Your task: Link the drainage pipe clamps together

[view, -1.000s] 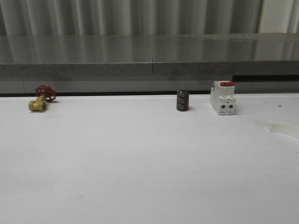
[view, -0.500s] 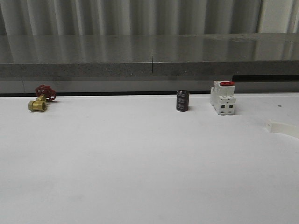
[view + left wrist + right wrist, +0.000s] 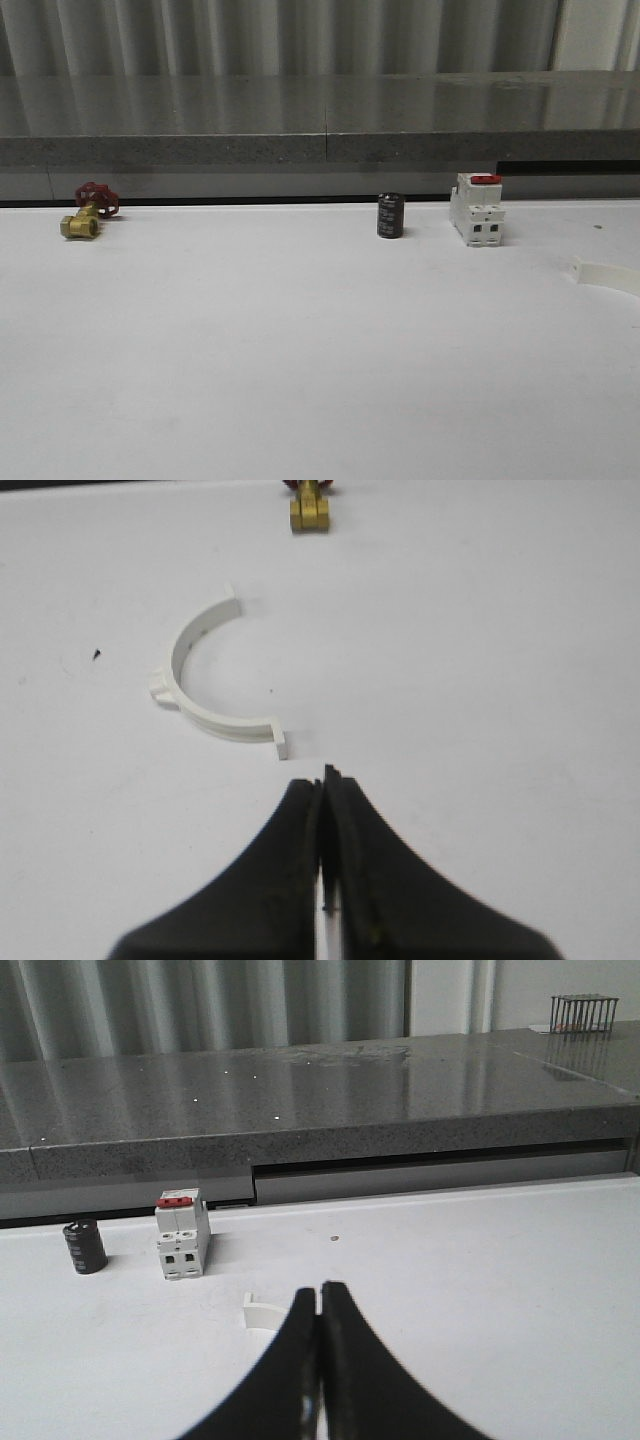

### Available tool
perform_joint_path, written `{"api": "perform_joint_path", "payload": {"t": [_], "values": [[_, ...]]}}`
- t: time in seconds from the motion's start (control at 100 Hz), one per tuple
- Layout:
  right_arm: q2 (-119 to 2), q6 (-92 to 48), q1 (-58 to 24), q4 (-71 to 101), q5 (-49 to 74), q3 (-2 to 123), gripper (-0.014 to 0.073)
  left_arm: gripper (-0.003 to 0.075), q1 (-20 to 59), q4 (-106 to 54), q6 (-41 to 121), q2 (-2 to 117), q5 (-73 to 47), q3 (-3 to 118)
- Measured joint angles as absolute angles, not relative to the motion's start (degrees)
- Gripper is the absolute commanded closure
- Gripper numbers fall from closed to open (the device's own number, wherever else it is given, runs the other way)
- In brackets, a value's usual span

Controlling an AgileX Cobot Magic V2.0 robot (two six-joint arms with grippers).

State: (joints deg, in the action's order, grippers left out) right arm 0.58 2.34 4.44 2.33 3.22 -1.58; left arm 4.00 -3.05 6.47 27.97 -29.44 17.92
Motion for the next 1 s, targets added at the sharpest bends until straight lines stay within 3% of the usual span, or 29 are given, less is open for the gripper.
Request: {"api": "perform_joint_path", "payload": {"t": [0.16,0.23,0.42,0.73,1.0], "values": [[0.58,2.34,4.44,2.33,3.22,-1.58,0.0659,0.0279,4.0,-3.05,6.47,38.11,-27.02,20.74],[0.58,2.34,4.44,2.33,3.22,-1.58,0.0659,0.0198,4.0,-3.05,6.47,42.31,-25.77,22.45],[0.58,2.34,4.44,2.33,3.22,-1.58,0.0659,0.0222,2.26,-3.05,6.47,54.16,-26.54,29.86],[0.58,2.34,4.44,2.33,3.22,-1.58,0.0659,0.023,-9.7,-6.23,6.28,74.91,-37.75,45.92],[0.58,2.34,4.44,2.33,3.22,-1.58,0.0659,0.023,-11.82,-6.56,6.28,93.03,-45.32,58.21]]}}
